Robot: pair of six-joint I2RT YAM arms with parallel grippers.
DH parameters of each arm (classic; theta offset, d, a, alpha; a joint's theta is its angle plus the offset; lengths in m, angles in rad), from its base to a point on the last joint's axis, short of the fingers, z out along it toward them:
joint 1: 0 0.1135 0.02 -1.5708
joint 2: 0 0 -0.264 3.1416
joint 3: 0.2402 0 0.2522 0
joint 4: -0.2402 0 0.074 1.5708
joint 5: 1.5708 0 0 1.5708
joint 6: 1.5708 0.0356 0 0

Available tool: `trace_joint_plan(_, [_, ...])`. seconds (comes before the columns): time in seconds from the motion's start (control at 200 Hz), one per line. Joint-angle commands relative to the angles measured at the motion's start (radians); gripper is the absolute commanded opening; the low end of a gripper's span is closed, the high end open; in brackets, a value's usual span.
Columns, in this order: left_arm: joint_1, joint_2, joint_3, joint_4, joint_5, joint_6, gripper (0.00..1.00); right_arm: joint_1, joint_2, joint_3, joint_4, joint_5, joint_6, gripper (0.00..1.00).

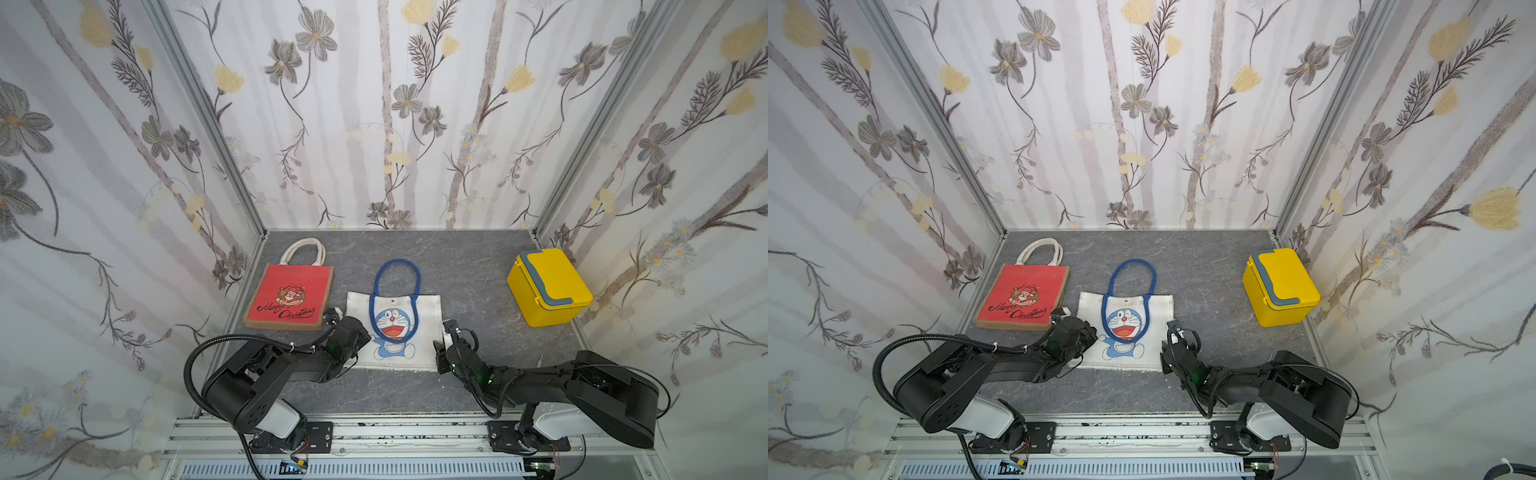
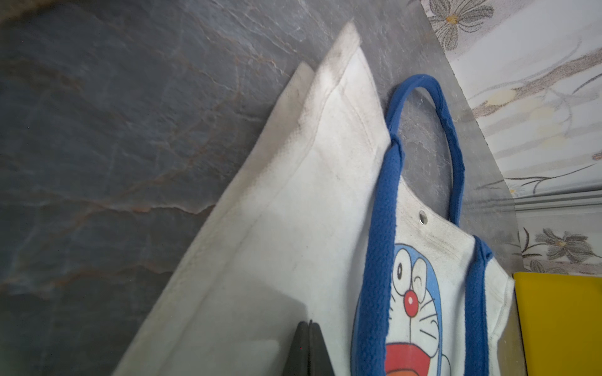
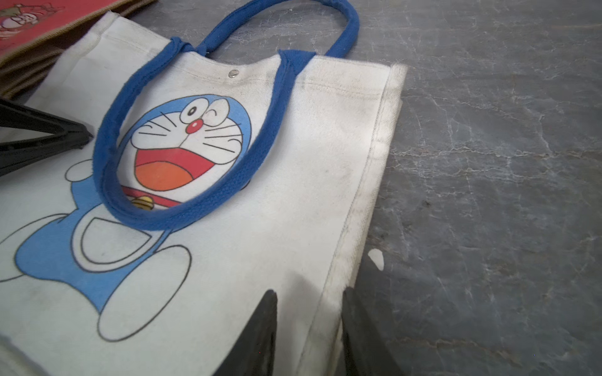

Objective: Put away the canvas bag
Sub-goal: Press the canvas bag at the center of the board, then adjust the canvas bag at the center of the board.

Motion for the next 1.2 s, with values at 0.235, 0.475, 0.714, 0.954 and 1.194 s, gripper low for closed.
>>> trace_joint_plan(0.235, [0.006,0.041,0.016,-0.056,0.082,0.031,0.04,0.06,0.075,-0.018,-0.062,-0.019,0.072,0.22])
trace_joint_plan(0.475, [0.007,0.067,0.001,-0.003,0.087,0.026,0.04,0.069,-0.173,-0.053,-0.119,0.028,0.005,0.28])
trace_joint_plan(0.714, [0.006,0.053,-0.006,0.024,0.11,0.04,0.07,0.012,-0.323,0.013,-0.059,-0.038,-0.25,0.35])
trace_joint_plan(0.954, [0.016,-0.032,-0.036,0.0,0.115,0.024,0.14,-0.048,-0.188,0.182,-0.078,-0.265,-0.368,0.52])
trace_joint_plan(1.194, [0.029,-0.18,-0.044,-0.074,0.144,-0.024,0.19,-0.044,0.027,0.294,-0.096,-0.406,-0.343,0.61])
